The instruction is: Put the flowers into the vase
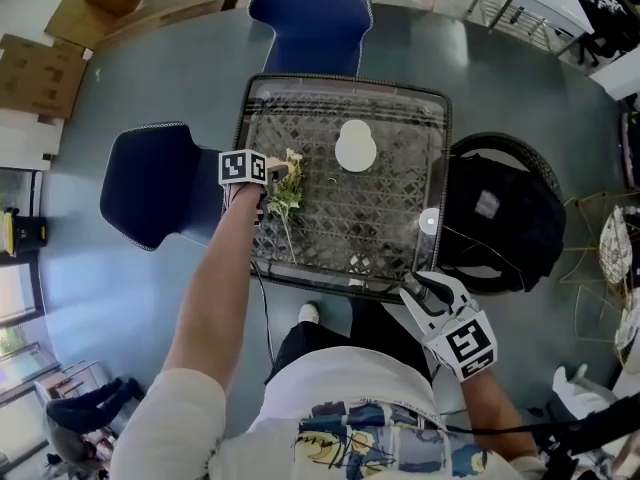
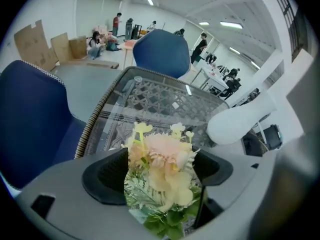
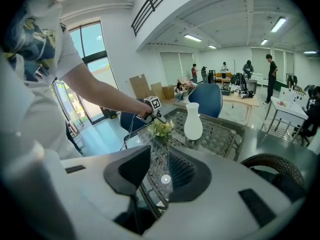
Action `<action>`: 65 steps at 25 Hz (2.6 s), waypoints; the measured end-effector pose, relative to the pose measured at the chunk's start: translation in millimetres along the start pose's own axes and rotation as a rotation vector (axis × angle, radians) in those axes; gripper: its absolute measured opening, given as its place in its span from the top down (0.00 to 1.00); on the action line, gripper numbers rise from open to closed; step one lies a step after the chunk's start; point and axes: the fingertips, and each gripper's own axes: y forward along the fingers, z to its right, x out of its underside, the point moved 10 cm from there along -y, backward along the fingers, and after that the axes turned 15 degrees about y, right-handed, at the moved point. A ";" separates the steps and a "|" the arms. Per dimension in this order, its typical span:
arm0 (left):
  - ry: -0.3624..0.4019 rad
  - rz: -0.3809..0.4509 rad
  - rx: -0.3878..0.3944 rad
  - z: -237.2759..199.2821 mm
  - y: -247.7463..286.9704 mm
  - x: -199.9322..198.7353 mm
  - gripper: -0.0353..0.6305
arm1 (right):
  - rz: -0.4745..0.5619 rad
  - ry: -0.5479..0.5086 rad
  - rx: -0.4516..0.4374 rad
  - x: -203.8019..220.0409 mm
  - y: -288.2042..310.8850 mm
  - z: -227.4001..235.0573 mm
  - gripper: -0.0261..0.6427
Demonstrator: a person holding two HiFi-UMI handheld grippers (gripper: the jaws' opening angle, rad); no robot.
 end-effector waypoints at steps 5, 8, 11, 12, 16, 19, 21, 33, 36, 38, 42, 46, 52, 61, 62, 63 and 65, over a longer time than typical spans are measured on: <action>-0.022 -0.035 -0.012 -4.0 16.9 -1.1 0.50 | -0.005 0.019 0.033 -2.7 0.6 20.8 0.81; -0.029 0.032 0.007 -2.1 -1.2 -0.2 0.67 | 0.001 0.014 0.022 -6.0 4.7 16.9 0.81; -0.016 0.121 0.015 3.7 -29.0 3.1 0.71 | 0.021 0.004 0.004 -11.1 9.5 10.1 0.81; 0.000 0.149 0.015 6.7 -40.1 2.9 0.72 | 0.028 -0.001 -0.004 -13.5 10.8 7.6 0.81; 0.115 0.266 -0.019 20.4 -93.5 -6.5 0.72 | 0.061 -0.033 -0.034 -25.2 16.4 -2.6 0.81; 0.168 0.379 -0.034 35.4 -137.3 -17.6 0.72 | 0.081 -0.055 -0.044 -33.3 16.9 -10.8 0.81; 0.219 0.460 -0.047 51.9 -168.7 -30.2 0.72 | 0.096 -0.072 -0.047 -37.9 13.8 -15.3 0.81; 0.660 0.928 -0.140 192.0 -303.0 -132.1 0.72 | 0.145 -0.086 -0.039 -28.4 -11.0 -19.2 0.81; 0.708 0.988 -0.159 214.9 -305.2 -148.4 0.72 | 0.158 -0.080 -0.024 -24.8 -17.4 -14.1 0.81; 0.734 1.011 -0.173 226.9 -299.5 -157.3 0.72 | 0.166 -0.068 -0.013 -22.4 -22.5 -9.2 0.81; 0.745 1.053 -0.173 240.2 -282.6 -167.0 0.72 | 0.174 -0.049 0.014 -18.3 -34.1 -4.6 0.81; 0.767 1.087 -0.187 247.9 -260.2 -171.8 0.72 | 0.173 -0.029 0.040 -9.0 -43.4 5.1 0.81; 0.763 1.094 -0.183 252.4 -223.1 -172.3 0.72 | 0.152 -0.006 0.067 -5.6 -53.7 17.4 0.81; 0.728 1.055 -0.141 246.3 -172.3 -150.1 0.71 | 0.129 0.001 0.079 -5.0 -56.1 31.6 0.81; 0.723 1.046 -0.127 244.8 -166.8 -146.6 0.69 | 0.127 0.000 0.077 -5.6 -55.6 31.9 0.81; 0.715 1.034 -0.113 243.2 -161.4 -143.0 0.67 | 0.125 -0.002 0.076 -6.3 -55.2 32.3 0.81; 0.693 1.006 -0.089 240.0 -152.1 -136.0 0.61 | 0.123 -0.004 0.074 -8.1 -54.3 33.3 0.81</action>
